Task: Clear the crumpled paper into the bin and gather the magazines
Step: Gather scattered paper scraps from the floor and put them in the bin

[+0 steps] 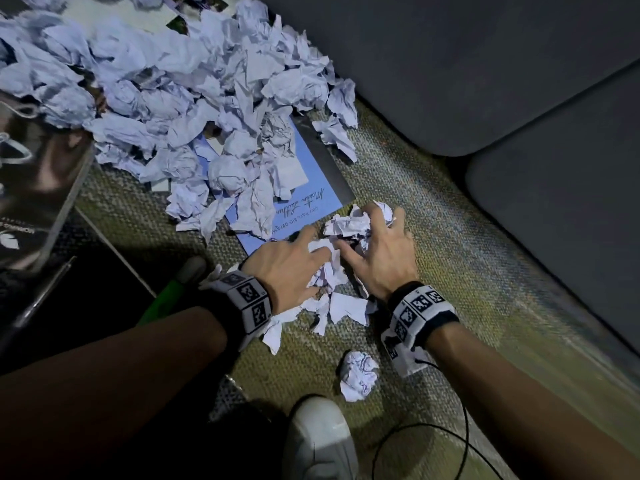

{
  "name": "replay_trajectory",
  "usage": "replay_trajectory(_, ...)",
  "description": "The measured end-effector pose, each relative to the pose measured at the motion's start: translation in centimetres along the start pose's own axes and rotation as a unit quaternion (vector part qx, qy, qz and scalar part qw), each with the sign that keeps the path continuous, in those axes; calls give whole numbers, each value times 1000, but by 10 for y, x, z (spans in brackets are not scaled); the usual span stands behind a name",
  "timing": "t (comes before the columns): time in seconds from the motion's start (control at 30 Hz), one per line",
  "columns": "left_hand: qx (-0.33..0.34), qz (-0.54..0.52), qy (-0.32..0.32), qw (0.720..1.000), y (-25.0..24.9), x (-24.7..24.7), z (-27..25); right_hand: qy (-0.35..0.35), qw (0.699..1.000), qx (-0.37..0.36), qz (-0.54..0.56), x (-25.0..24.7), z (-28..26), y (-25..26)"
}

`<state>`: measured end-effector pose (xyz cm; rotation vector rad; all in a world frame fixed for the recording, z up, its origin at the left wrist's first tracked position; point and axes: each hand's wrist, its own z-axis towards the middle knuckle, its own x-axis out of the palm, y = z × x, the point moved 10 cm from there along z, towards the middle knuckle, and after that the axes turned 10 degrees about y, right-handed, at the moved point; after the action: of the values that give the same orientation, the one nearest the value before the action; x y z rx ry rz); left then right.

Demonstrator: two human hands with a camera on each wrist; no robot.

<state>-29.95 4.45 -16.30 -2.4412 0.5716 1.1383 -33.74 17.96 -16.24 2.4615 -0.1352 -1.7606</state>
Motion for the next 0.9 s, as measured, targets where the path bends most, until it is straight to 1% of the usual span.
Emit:
replay_trajectory(0.1, -19, -3, 0, 1000, 2, -1, -1, 11, 996, -47, -71, -4, 1, 15)
replay_trajectory(0.2, -10, -27, -12, 999, 3, -6, 0, 61, 994, -53, -71, -4, 3, 18)
replay_trajectory(0.27, 2, -69, -24, 997, 9, -9, 0, 64, 995, -66, -49, -6, 7, 21)
replay_trajectory(0.33, 3, -134, -55, 989, 17, -18, -4, 55, 995, -81, 7, -7, 10, 23)
replay_trajectory(0.37, 1, -178, -80, 981, 23, -24, -8, 43, 994, -85, 44, -10, 11, 23)
replay_trajectory(0.4, -1, -230, -107, 967, 28, -31, -13, 31, 993, -74, 83, -14, 12, 21)
replay_trajectory(0.47, -13, -338, -143, 930, 39, -40, -22, -5, 985, -28, 171, -25, 8, 11)
replay_trajectory(0.53, -32, -440, -179, 879, 54, -45, -30, -35, 969, 2, 244, -36, 1, 4)
replay_trajectory(0.57, -46, -485, -197, 851, 62, -47, -34, -46, 960, 10, 276, -42, -4, 4)
replay_trajectory(0.67, -65, -590, -212, 777, 80, -46, -40, -54, 920, 10, 388, -68, -16, 20)
replay_trajectory(0.7, -65, -613, -215, 758, 85, -47, -45, -53, 907, -2, 417, -77, -19, 30)
replay_trajectory(0.77, -70, -663, -202, 718, 96, -47, -54, -29, 890, -1, 455, -91, -20, 50)
replay_trajectory(0.83, -101, -718, -184, 663, 114, -40, -65, 10, 882, 23, 470, -96, -11, 70)
replay_trajectory(0.9, -129, -763, -182, 607, 133, -29, -83, 56, 879, 43, 472, -99, -1, 94)
